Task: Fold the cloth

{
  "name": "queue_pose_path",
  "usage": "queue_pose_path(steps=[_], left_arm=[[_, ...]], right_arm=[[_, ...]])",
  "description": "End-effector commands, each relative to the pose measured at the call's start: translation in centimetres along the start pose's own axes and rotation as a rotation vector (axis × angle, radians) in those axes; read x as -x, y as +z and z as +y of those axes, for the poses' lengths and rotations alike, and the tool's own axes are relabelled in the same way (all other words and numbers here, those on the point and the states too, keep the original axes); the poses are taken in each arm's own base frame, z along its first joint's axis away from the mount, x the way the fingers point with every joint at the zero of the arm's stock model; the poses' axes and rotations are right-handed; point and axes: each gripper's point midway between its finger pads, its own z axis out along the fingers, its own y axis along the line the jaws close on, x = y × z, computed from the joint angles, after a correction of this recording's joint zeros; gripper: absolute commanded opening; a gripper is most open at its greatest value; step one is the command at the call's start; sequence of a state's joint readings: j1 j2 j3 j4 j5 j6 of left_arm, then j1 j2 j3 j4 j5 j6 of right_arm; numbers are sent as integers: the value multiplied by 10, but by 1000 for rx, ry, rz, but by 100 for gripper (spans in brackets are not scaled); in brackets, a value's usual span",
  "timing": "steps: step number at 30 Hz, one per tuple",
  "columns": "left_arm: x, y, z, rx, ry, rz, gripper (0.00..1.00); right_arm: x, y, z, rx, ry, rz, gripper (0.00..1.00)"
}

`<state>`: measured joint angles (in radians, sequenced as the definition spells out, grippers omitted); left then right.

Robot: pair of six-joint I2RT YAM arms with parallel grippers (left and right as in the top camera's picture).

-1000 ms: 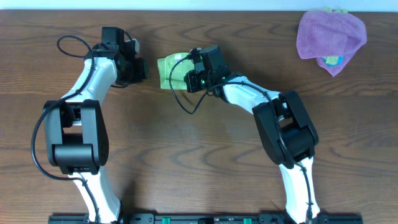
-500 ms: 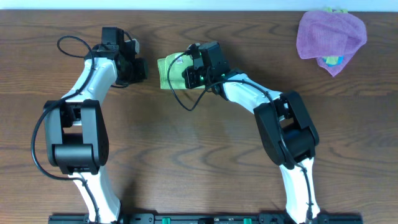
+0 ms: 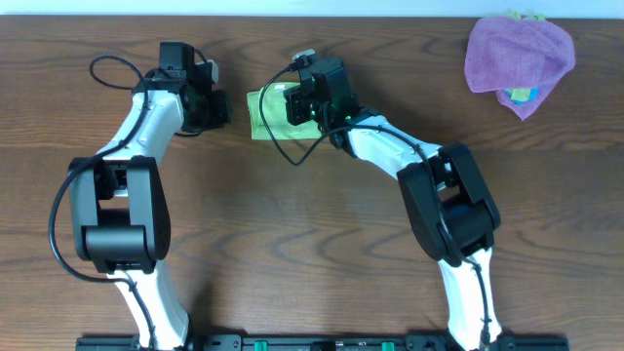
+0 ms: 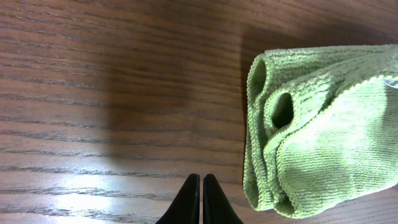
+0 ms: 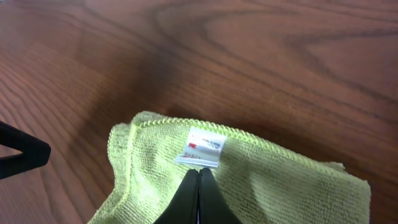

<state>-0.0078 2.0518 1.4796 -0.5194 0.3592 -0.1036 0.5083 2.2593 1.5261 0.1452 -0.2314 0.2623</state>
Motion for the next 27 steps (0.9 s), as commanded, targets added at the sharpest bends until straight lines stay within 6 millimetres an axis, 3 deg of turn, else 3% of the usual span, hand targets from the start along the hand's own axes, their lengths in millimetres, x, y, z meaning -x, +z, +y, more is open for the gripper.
queue_pose_path(steps=[1, 8, 13, 20, 27], left_arm=[[-2, -2, 1, 1, 9, -1, 6], [-2, -2, 1, 1, 8, -1, 6], [-2, -2, 1, 1, 8, -1, 6], [-2, -2, 1, 1, 8, 0, 6], [-6, -1, 2, 3, 6, 8, 6]], right_arm=[[-4, 9, 7, 4, 0, -4, 1], [-30, 24, 12, 10, 13, 42, 1], [-49, 29, 2, -24, 31, 90, 2], [-77, 21, -31, -147, 19, 208, 2], [-101, 12, -37, -153, 53, 312, 1]])
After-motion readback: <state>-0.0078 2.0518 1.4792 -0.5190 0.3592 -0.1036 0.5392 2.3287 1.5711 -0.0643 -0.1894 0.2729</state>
